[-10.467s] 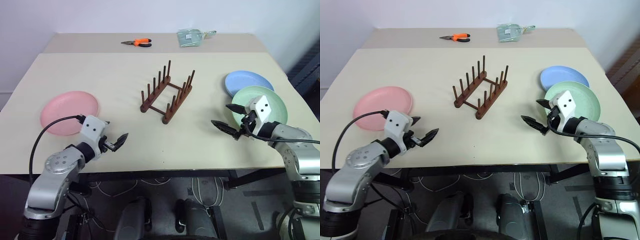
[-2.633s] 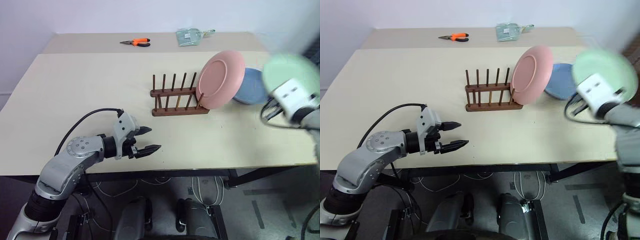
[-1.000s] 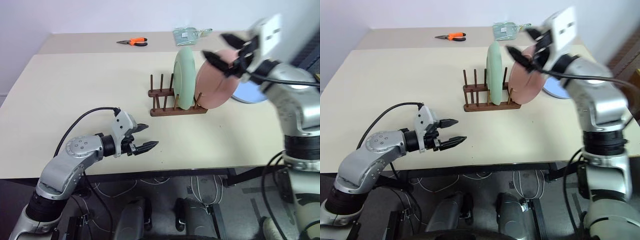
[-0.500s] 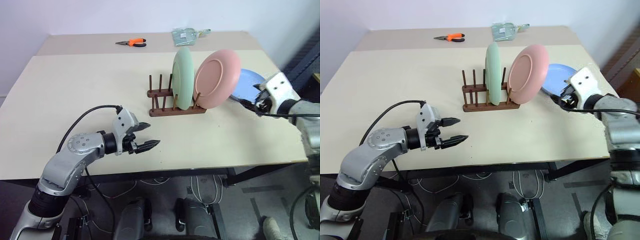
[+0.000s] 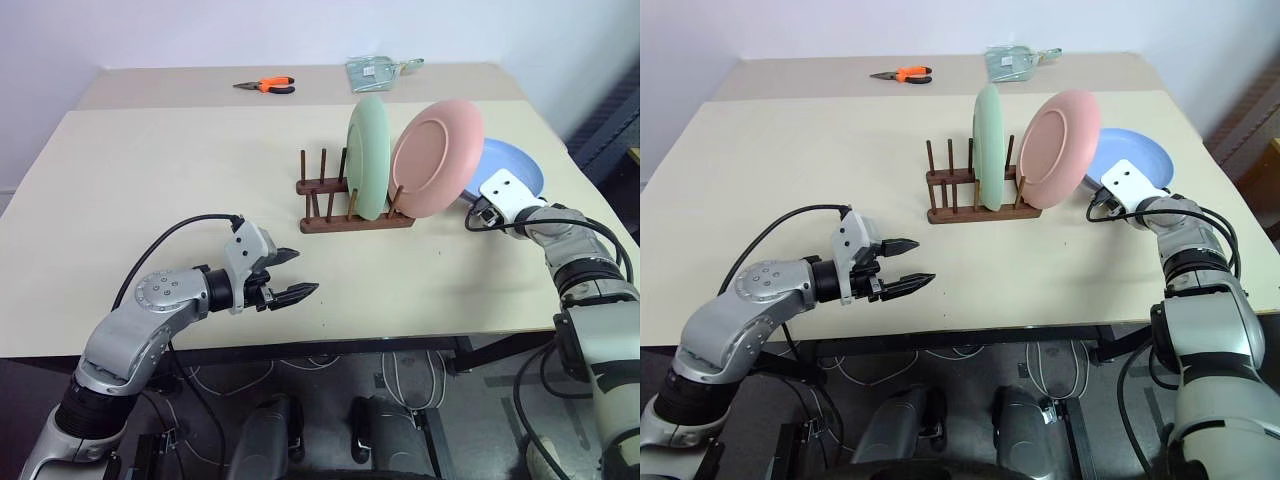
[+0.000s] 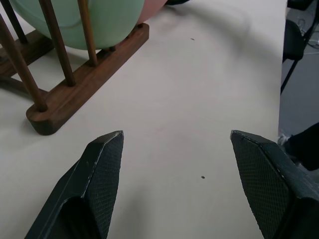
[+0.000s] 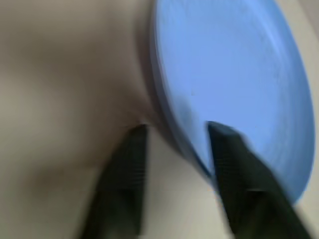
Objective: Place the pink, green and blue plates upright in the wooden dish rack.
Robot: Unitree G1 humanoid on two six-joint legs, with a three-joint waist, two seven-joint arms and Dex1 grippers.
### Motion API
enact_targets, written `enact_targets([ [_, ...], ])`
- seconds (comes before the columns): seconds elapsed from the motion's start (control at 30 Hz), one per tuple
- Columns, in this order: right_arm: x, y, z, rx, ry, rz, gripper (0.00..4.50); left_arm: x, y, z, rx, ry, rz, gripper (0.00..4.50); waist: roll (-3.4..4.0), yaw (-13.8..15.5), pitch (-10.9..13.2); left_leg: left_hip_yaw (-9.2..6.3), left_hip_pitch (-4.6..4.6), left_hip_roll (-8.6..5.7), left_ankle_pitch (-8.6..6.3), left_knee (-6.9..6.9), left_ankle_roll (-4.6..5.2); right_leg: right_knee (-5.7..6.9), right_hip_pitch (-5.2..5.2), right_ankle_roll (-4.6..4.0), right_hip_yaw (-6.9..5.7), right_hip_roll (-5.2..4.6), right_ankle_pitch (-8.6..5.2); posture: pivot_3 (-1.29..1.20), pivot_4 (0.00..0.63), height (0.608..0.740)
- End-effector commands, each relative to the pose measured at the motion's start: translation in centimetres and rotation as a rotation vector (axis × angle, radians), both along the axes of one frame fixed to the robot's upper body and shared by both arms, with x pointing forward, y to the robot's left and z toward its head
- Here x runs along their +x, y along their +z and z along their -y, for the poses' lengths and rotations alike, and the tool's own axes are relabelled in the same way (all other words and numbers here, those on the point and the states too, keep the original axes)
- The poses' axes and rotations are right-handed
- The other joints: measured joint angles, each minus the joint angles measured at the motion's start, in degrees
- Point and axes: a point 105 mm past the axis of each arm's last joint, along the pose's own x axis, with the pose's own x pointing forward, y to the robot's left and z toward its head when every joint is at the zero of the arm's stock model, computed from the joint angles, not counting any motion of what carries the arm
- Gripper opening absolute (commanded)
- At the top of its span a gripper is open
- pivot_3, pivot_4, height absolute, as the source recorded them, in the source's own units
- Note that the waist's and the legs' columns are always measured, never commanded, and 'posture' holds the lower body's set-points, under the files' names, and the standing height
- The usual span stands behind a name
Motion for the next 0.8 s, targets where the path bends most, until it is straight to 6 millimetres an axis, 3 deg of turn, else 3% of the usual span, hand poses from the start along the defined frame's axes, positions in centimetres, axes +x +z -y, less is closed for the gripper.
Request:
enact_targets([
  [0.03,0.4,1.6,-0.1,0.019,0.01,0.064,0.04,-0.4,0.9,-0.1,-0.005,0.0,0.041,3.52,0.01,-0.1,0.0,0.0,0.0,0.0,0.01,0.0,-0.01,0.0,0.0,0.0,0.0,0.0,0.0,0.0,0.15,0.74],
  [0.23,0.3,5.1,1.2,-0.01,-0.006,0.253,0.04,-0.4,1.0,-0.2,-0.004,0.005,0.041,3.52,0.03,0.1,0.0,-0.01,0.07,0.01,0.01,-0.01,-0.02,0.01,0.05,0.0,0.0,0.01,0.0,0.0,0.15,0.74],
  [0.3,-0.2,7.1,1.3,-0.028,0.043,0.331,0.04,-0.4,1.0,-0.3,-0.001,0.005,0.04,3.52,0.04,0.2,0.0,-0.01,0.06,-0.01,0.01,-0.01,-0.02,0.0,0.05,0.0,0.0,-0.01,0.0,0.0,0.15,0.74],
  [0.37,-1.1,9.9,1.6,-0.037,0.079,0.425,0.04,-0.4,0.9,-0.3,0.003,0.004,0.039,3.52,0.06,0.3,0.0,-0.01,0.06,-0.01,0.01,-0.02,-0.02,0.0,0.04,0.0,0.01,-0.02,0.0,0.0,0.15,0.74],
  [0.5,-4.3,18.5,1.1,0.091,0.096,0.722,0.04,-0.4,0.9,-0.4,0.007,-0.004,0.034,3.52,0.21,0.2,0.1,-0.01,0.05,0.0,0.01,-0.02,-0.02,0.01,0.03,0.0,0.01,-0.04,0.0,0.0,0.15,0.74],
  [0.57,-6.5,22.4,-2.3,0.261,0.24,0.817,0.04,-0.3,0.9,-0.5,0.009,-0.01,0.031,3.52,0.28,-0.1,0.1,-0.01,0.07,0.03,0.02,-0.04,-0.04,0.03,0.01,0.0,0.03,-0.03,0.0,0.0,0.15,0.74],
  [0.63,-9.4,25.8,-7.2,0.506,0.473,0.852,0.04,0.1,0.8,-0.8,0.013,-0.003,0.034,3.52,0.31,-0.2,0.1,0.0,0.13,0.09,0.03,-0.04,-0.07,0.06,0.01,-0.01,0.05,0.03,0.0,0.0,0.15,0.74],
  [0.7,-12.6,27.5,-12.3,0.725,0.753,0.772,0.04,0.9,0.9,-1.6,0.008,0.042,0.046,3.52,0.31,-0.1,0.1,-0.02,0.18,0.17,0.06,-0.06,-0.13,0.1,0.01,-0.06,0.05,0.08,0.0,0.0,0.15,0.74],
  [0.8,-16.4,28.3,-19.1,1.011,1.086,0.58,0.04,1.8,0.5,-3.6,0.043,0.104,0.051,3.52,0.29,-0.1,0.1,-0.08,0.18,0.19,0.05,-0.07,-0.12,0.11,0.01,-0.12,0.02,0.06,0.01,0.0,0.15,0.74],
])
